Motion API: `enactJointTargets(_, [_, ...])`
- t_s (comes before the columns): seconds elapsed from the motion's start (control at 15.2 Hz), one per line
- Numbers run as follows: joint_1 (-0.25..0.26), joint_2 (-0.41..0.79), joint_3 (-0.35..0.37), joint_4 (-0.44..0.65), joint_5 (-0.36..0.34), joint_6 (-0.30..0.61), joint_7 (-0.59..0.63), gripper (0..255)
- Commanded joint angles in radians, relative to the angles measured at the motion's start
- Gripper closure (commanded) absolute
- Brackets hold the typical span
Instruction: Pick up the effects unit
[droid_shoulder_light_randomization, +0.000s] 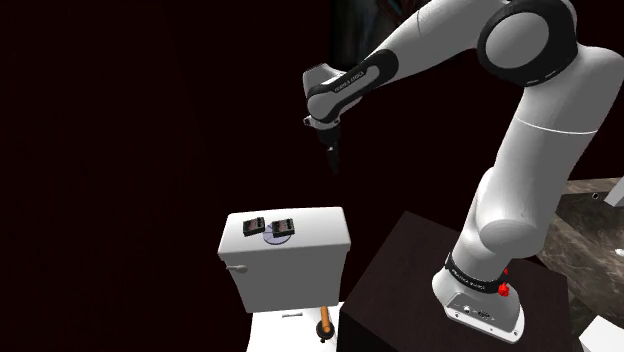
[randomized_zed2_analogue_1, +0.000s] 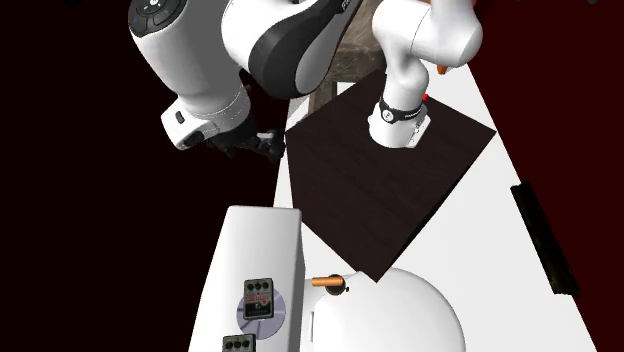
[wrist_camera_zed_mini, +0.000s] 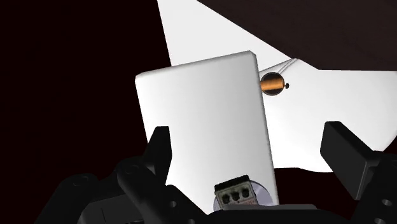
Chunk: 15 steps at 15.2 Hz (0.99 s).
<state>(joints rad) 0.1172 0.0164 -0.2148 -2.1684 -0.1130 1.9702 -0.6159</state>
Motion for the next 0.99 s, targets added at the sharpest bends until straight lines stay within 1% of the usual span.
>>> enactJointTargets(0.0, [0.005, 0.089, 0.006, 0.049, 0.014, 0.035, -0.062, 0])
enactJointTargets(0.46, [0.011, 0.340, 0.056, 0.213, 0.036, 0.109, -0.234, 0])
enactJointTargets(0.92, [0.022, 0.576, 0.119, 0.402, 0.026, 0.146, -0.373, 0])
